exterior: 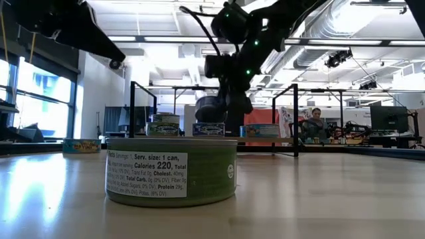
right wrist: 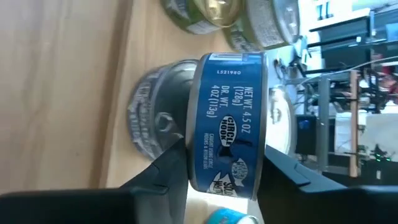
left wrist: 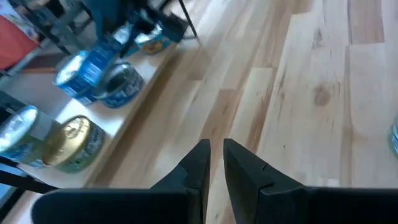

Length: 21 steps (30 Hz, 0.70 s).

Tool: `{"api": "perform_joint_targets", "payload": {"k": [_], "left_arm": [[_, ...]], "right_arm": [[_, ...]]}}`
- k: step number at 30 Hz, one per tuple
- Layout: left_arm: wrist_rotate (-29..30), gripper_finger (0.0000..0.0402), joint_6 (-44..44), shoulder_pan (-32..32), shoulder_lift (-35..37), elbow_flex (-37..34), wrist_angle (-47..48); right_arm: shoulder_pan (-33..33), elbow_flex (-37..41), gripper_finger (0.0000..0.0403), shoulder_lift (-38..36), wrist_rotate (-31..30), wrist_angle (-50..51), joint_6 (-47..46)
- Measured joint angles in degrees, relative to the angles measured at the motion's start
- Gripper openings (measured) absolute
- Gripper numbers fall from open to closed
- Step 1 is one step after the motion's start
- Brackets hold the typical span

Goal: Stack canned seafood by type on shelf
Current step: Stack the blue tuna can on top of the blue tuna can on the shelf, then stack the yellow blue tuna can on top of the yellow blue tuna can on the shelf

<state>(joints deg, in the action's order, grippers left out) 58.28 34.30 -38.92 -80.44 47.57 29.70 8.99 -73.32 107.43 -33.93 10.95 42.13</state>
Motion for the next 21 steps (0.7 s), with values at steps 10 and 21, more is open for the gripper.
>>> {"api": "perform_joint_targets", "payload": {"k": [10,21], "left_arm": [[2.33,0.0039,0.09,-0.3,0.0,0.0,-0.73],[2.34,0.0039,0.09,-0.13,-0.02,0.0,-0.84]], "right_arm": [[0.63,0.0,0.0222,1.04,3.09,-0.29,-3.15],[-1.82,-3.23,0.023,0.7,-1.22,2.59,-7.76]]}}
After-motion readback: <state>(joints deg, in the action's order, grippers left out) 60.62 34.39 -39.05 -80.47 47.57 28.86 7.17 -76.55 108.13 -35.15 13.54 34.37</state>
